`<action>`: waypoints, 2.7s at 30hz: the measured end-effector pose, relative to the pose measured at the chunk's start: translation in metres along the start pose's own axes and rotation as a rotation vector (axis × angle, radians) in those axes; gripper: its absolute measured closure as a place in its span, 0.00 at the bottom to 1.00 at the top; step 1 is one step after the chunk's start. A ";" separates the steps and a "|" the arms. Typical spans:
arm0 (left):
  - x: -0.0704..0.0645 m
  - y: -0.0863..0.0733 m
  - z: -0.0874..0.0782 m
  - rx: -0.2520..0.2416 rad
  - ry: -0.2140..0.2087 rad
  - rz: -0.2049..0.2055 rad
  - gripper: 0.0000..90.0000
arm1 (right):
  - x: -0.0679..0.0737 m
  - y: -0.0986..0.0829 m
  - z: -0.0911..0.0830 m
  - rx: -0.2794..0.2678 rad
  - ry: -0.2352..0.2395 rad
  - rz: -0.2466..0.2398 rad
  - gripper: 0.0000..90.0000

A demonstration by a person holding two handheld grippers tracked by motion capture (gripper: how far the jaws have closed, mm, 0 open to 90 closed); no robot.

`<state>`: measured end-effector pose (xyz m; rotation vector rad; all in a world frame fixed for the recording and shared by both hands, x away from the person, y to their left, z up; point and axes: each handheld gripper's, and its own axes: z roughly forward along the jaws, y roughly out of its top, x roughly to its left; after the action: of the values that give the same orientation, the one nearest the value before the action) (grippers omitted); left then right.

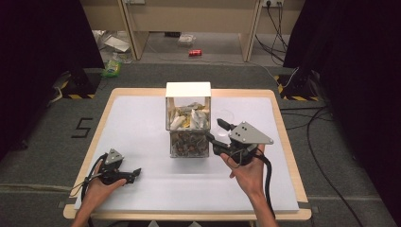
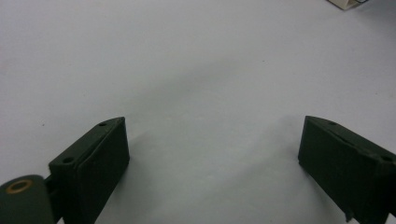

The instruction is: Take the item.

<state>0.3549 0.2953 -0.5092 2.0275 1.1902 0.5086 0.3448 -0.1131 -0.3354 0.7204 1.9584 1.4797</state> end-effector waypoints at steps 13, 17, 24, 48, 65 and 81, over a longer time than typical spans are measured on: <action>0.000 0.000 0.000 0.000 0.000 0.000 0.09 | 0.005 0.008 0.018 -0.016 0.021 -0.014 0.53; 0.000 0.000 0.000 0.000 0.000 0.000 0.09 | 0.005 0.008 0.026 -0.008 0.022 -0.021 0.55; 0.000 0.000 0.000 -0.001 0.000 0.001 0.09 | 0.005 0.008 0.038 -0.010 0.028 -0.023 0.57; 0.000 0.000 0.000 -0.001 0.000 0.001 0.09 | 0.007 0.009 0.066 0.023 -0.015 -0.057 0.74; 0.000 0.000 0.000 -0.002 0.001 0.001 0.09 | 0.005 0.014 0.056 -0.002 0.021 -0.068 0.99; 0.000 0.000 0.000 -0.001 0.001 0.002 0.09 | 0.002 0.024 0.040 -0.027 0.028 -0.060 0.99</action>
<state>0.3547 0.2954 -0.5093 2.0276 1.1882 0.5111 0.3739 -0.0800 -0.3215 0.6268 1.9596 1.4843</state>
